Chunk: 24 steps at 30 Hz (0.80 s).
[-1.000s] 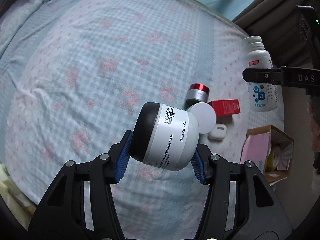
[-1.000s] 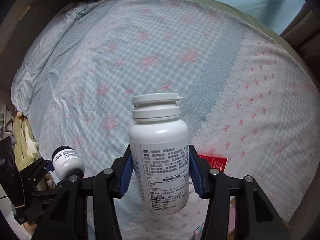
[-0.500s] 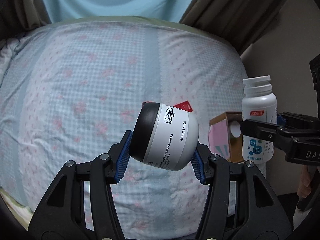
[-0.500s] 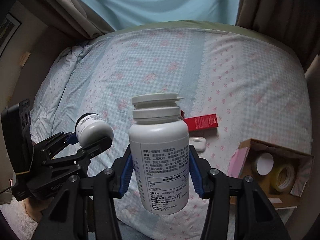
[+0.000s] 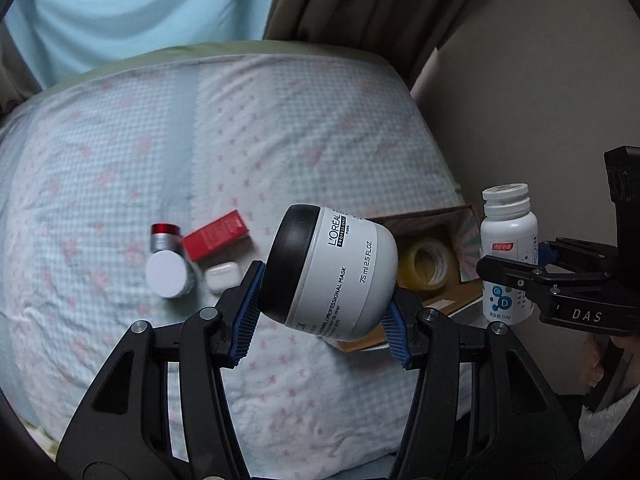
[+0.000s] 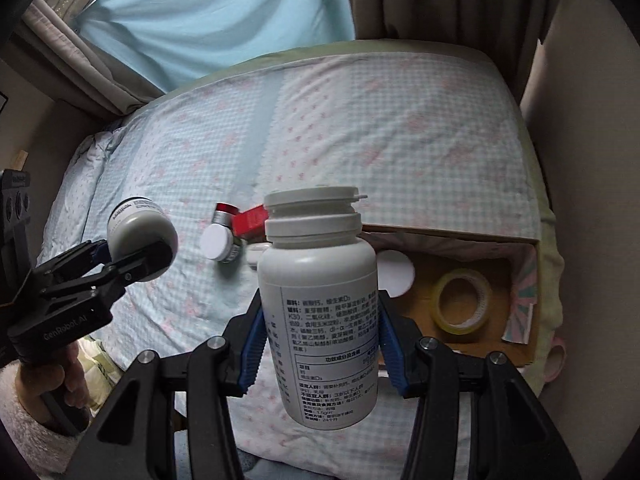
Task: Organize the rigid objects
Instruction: 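Carry L'Oreal jar and pill bottle over the box with both tools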
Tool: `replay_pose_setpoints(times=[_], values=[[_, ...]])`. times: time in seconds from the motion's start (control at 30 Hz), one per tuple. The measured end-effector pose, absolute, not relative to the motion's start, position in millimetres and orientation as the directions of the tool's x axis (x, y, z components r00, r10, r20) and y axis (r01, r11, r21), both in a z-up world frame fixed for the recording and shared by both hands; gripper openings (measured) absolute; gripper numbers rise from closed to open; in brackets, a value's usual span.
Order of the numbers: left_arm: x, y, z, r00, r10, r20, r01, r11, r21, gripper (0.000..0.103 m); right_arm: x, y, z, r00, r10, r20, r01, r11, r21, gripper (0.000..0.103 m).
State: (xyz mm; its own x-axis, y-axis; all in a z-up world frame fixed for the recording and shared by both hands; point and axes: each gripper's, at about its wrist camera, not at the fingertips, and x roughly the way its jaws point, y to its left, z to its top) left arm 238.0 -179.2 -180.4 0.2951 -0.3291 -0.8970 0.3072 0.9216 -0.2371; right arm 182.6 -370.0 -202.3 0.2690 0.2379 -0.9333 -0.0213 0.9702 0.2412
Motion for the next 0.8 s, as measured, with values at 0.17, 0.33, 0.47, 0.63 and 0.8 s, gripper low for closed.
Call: replay_pose_setpoints(times=[0.17,0.33,0.47,0.63,0.8], values=[[238.6,-240.4,-203.8,0.244,-0.326,-0.914,0.327,0.915,-0.239,0.05,184.9,-437.3,-237.8,0.211,0.202,-0.957,0.023,0.977,0.211,0.047],[236.6,-285.8,-241.9,0.172,-0.291,-0.941,0.354,0.91,-0.216,0.05,187.8,-478.7,-279.1,0.152,0.228,-0.962,0.067,0.968,0.24,0.047],[236.1,-304.9,-281.5,0.116,-0.247,-0.962,0.353,0.915,-0.193,0.05,194.2,-491.4,-313.2,0.117,0.277,-0.954,0.099,0.952,0.288,0.047],[233.0,-314.0,-324.8,0.063,-0.175,-0.982,0.349,0.926,-0.143,0.049,198.9,-486.5,-345.9,0.096,0.353,-0.931,0.143,0.92,0.364,0.047],[230.6,-313.5,-357.7,0.011,-0.134,-0.991,0.346,0.93,-0.122,0.046,202.1,-468.7,-365.4,0.103,0.43,-0.897,0.195,0.876,0.442,0.047]])
